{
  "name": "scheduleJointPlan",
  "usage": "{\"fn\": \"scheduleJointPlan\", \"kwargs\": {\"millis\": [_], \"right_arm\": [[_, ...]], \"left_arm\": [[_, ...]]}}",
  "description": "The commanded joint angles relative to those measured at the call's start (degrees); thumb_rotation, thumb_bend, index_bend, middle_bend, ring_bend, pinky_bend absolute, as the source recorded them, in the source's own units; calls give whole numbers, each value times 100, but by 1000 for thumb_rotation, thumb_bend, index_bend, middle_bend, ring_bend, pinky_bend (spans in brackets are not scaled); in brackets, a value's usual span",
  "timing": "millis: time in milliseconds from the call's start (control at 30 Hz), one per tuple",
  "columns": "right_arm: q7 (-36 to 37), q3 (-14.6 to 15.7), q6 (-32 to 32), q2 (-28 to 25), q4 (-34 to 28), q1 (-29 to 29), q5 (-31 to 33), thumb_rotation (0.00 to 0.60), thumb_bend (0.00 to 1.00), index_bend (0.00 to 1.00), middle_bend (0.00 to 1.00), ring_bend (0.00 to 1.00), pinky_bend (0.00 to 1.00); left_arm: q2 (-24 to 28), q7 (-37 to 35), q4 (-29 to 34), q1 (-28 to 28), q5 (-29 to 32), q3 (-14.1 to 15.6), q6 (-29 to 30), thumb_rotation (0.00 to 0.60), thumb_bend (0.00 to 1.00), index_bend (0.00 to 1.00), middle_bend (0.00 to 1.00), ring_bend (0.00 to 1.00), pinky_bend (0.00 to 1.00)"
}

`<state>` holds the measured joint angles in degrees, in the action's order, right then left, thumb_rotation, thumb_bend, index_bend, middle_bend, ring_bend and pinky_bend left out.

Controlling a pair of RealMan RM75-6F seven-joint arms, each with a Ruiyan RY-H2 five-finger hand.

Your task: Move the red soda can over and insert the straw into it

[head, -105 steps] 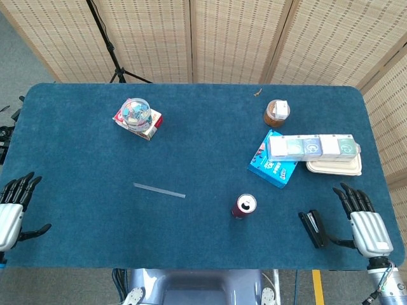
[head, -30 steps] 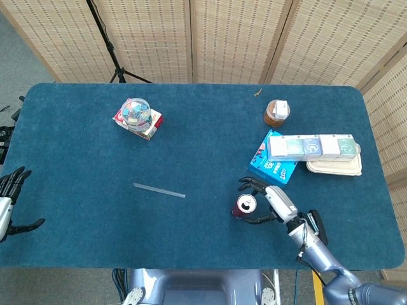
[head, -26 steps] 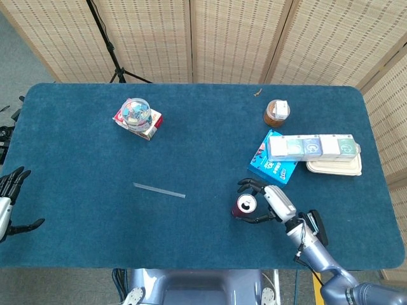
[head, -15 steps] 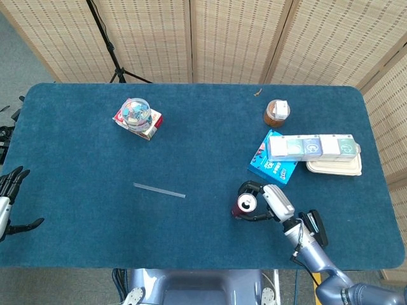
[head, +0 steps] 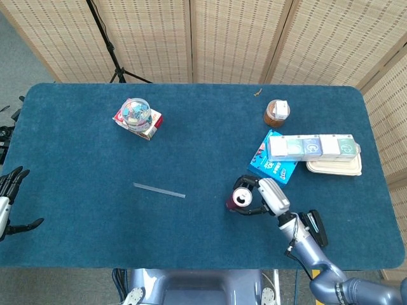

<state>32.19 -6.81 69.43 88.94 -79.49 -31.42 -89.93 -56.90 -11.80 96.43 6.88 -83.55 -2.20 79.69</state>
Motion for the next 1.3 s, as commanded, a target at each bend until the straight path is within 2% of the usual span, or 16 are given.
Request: {"fn": "scheduleJointPlan", "kwargs": {"millis": [33,200,400,767,1300], "right_arm": [[-276,-283,-177,102,24,-270,124,600,338,483,432,472,505],[-811,-704,-575,375,309,-755,419,600,359,489,438,472,505],[-1373,-988,-1032,745,573,-1216,822,600,391,493,443,472,505],[-2428,-1574,-1403,1481,841,-1959,1623,600,390,494,444,472,505],[-3504,-1884,-1536,2102,1247,-2433,2593,600,403,495,444,472,505]], "left_arm": [[9,-16,-1,9,11,-1,-23,600,0,0,0,0,0],[30,-91,-13,15,-22,13,-41,600,0,0,0,0,0],[73,-243,-44,36,-23,17,-99,600,0,0,0,0,0],[110,-423,-120,97,-61,32,-211,600,0,0,0,0,0],[87,-300,-85,138,-32,46,-279,600,0,0,0,0,0]]}}
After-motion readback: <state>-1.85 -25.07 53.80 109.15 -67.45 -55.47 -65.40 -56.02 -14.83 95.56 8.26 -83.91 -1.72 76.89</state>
